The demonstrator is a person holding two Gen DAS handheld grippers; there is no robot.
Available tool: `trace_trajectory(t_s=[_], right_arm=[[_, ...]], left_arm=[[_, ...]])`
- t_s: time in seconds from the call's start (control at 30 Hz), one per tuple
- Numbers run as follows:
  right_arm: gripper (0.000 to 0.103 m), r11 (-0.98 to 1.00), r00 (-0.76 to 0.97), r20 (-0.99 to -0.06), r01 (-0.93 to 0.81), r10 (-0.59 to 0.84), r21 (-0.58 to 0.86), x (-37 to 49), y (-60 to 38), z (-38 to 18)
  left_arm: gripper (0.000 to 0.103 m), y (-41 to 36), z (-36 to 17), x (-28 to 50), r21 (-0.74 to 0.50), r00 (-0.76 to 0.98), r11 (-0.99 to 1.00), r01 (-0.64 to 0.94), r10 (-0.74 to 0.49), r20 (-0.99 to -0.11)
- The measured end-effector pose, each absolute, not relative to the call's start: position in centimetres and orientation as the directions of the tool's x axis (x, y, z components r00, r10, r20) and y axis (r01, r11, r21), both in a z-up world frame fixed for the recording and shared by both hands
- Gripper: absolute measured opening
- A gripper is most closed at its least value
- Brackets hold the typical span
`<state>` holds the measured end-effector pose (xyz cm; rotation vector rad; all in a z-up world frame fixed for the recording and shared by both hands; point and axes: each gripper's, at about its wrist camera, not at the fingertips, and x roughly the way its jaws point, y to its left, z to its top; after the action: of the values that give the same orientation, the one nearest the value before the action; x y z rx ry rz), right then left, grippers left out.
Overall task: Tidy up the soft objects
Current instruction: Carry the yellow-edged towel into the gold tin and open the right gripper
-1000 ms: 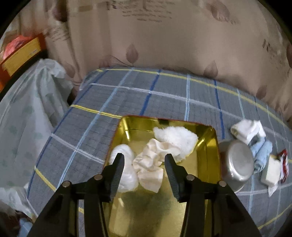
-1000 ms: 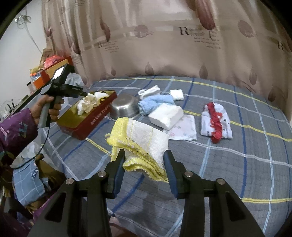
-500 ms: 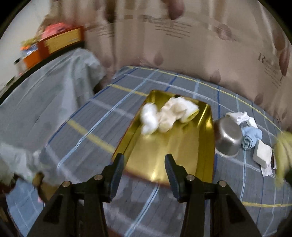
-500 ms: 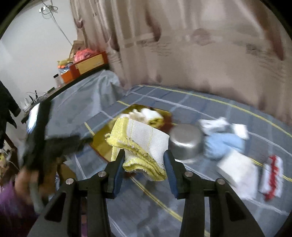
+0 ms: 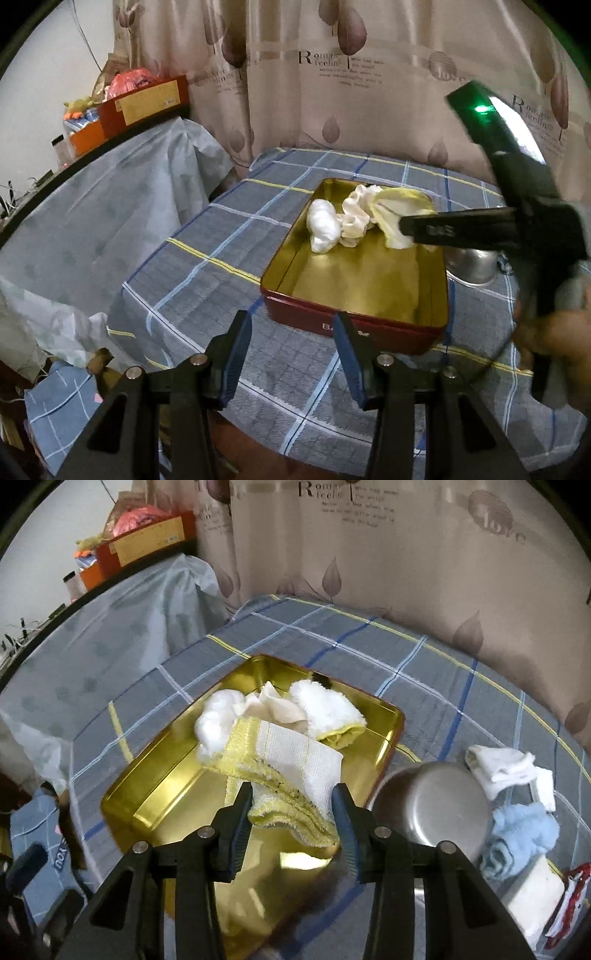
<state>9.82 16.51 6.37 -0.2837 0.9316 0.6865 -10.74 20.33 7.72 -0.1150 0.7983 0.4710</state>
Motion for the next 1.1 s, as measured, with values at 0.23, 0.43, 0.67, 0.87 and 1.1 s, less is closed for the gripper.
trace_trajectory(t_s=[0.23, 0.43, 0.67, 0.87, 1.1], right_arm=[[0.040, 0.748, 0.421, -0.844, -0.663, 0.332, -0.036, 11.2, 19.1, 3.9], [0.043, 0.728, 0.439, -0.847, -0.679, 0.300, -0.094, 11.0, 20.0, 2.7], [0.053, 0.712, 0.477, -0.828, -0.687, 0.294, -0.143, 10.5, 20.5, 2.4], [0.087, 0.718, 0.544, -0.782, -0.670, 0.305, -0.186, 9.5, 19.9, 3.8], [0.088, 0.737, 0.585, -0.724, -0.657, 0.366, -0.158, 7.6, 17.9, 6.0]], left_arm=[[0.047, 21.0, 7.0, -10.5, 0.039, 0.586, 0.897, -0.439, 0.319, -0.745], [0.047, 20.9, 6.6, -10.2, 0.040, 0.575, 0.901, -0.432, 0.309, -0.758], [0.047, 20.4, 6.2, -10.0, 0.057, 0.562, 0.906, -0.419, 0.308, -0.768], [0.047, 20.4, 6.1, -9.9, 0.056, 0.555, 0.906, -0.421, 0.305, -0.774], [0.047, 20.5, 5.9, -9.9, 0.052, 0.550, 0.906, -0.420, 0.300, -0.779]])
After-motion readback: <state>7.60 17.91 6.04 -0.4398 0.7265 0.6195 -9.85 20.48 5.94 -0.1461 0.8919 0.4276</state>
